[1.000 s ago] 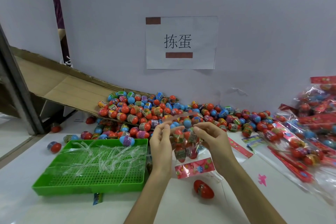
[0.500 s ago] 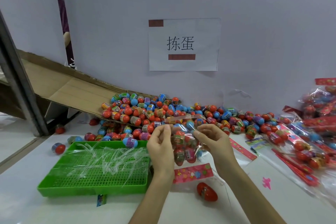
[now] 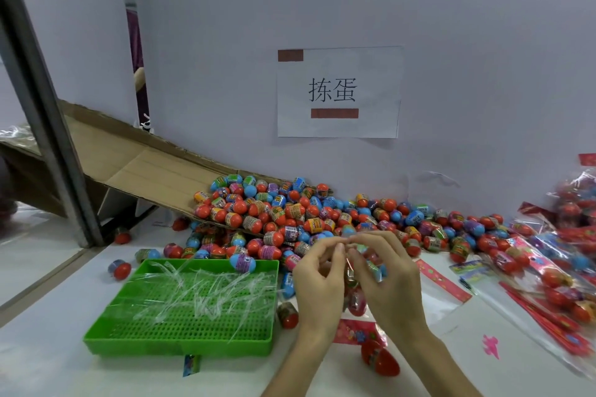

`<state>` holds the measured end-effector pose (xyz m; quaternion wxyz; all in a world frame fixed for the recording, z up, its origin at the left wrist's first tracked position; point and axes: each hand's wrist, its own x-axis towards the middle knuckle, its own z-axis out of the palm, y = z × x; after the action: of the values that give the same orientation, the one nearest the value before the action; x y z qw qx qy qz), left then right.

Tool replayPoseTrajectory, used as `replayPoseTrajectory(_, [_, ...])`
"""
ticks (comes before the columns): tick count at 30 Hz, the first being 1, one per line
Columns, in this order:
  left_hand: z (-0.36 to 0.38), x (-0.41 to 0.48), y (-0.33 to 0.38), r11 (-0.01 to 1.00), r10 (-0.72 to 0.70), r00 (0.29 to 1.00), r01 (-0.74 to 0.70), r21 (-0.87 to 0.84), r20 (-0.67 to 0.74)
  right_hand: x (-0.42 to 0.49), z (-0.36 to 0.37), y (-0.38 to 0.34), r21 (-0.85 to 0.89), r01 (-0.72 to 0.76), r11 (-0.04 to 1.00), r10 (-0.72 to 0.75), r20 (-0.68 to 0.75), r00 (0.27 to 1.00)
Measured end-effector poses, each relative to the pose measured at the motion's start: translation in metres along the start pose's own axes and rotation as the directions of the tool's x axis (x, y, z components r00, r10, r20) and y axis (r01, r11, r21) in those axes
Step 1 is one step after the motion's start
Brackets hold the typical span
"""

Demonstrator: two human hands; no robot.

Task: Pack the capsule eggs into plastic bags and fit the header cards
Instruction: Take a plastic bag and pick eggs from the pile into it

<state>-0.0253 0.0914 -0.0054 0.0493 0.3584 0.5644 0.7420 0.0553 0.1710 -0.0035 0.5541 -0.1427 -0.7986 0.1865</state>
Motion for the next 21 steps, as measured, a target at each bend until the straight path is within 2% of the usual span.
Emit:
replayPoseTrajectory(5, [-0.001,-0.003,-0.002,0.987,0.072,0.995,-0.081,0.137,0.066,0.002,-0.002,0.001,-0.030,-0.001,1.000,0.001,-0.013,1.000])
replayPoseTrajectory(12, [-0.002,-0.006,-0.008,0.905,0.218,0.968,-0.248,0.346,0.123,0.002,-0.008,0.008,-0.057,0.045,0.997,-0.045,-0.010,0.999])
replayPoseTrajectory(21, [-0.003,-0.007,-0.008,0.855,0.248,0.954,-0.298,0.424,0.171,0.000,-0.008,0.007,-0.116,0.049,0.992,-0.049,0.004,0.999])
